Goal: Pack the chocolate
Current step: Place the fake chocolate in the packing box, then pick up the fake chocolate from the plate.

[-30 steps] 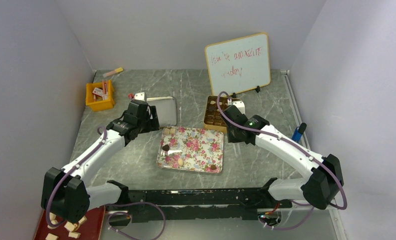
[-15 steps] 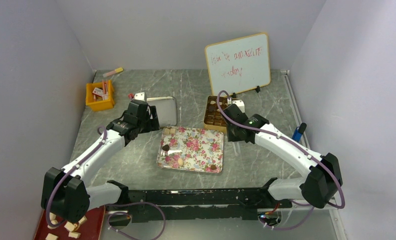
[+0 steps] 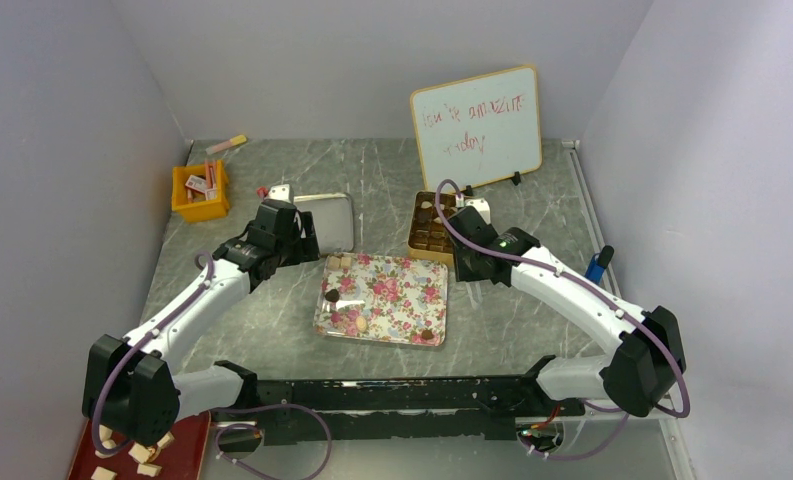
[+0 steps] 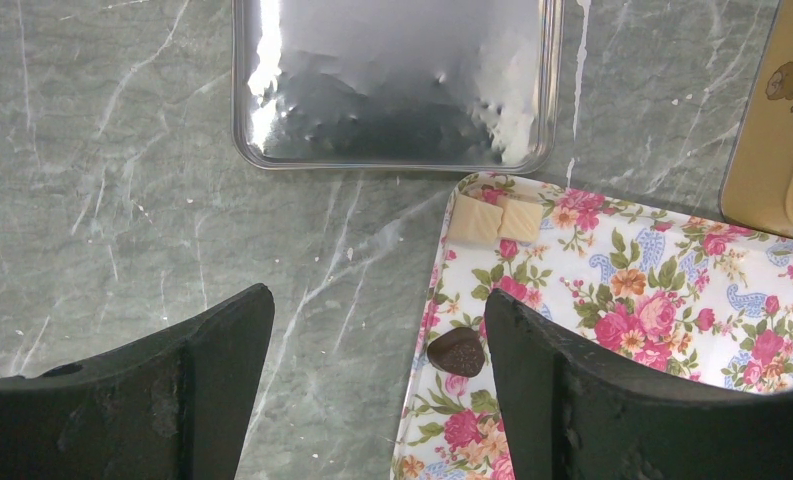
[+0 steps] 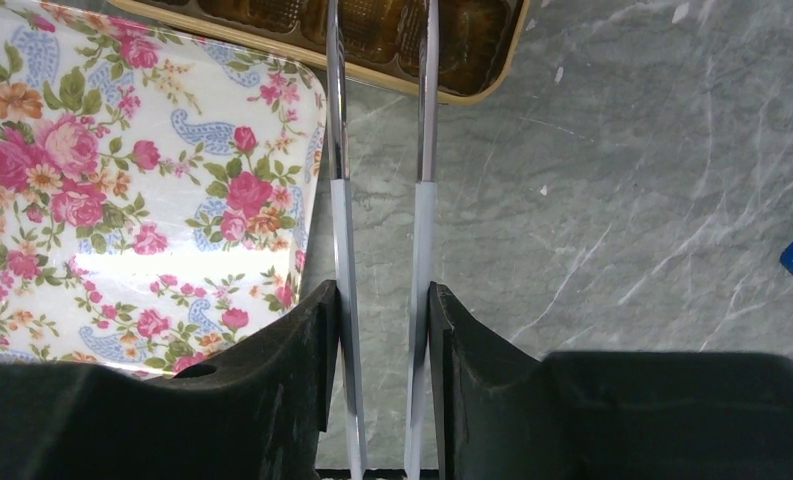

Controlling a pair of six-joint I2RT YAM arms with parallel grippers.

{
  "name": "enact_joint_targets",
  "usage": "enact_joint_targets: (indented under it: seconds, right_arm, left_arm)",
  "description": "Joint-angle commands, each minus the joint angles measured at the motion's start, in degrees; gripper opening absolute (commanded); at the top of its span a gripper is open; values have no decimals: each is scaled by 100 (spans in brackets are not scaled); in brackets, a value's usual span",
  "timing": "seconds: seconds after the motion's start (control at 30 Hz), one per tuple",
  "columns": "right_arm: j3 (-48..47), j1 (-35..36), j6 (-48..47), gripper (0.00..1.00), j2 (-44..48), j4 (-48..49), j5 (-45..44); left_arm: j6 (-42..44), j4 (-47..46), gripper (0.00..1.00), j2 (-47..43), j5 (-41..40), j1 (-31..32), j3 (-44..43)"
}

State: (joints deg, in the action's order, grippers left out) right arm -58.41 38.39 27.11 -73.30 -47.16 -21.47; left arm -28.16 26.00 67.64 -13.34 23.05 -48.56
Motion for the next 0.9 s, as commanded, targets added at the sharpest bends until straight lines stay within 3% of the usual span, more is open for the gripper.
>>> enact_joint_targets:
  seconds: [0.0, 0.33, 0.63, 0.87]
  right_arm:
    - [-65, -33, -57, 35, 67, 231, 8]
    - [-100, -34, -412, 32, 299, 238, 297]
    - [-144, 80, -1193, 31, 639, 229, 1770]
    - [-331, 696, -1567, 31, 516, 89, 2431]
  left_arm:
    - [-21, -62, 82, -110, 34, -20, -145]
    - [-39, -60, 82, -132, 51, -20, -128]
    - [-42, -51, 82, -120, -24, -20, -168]
    - [5, 60, 83, -145, -167, -28, -374]
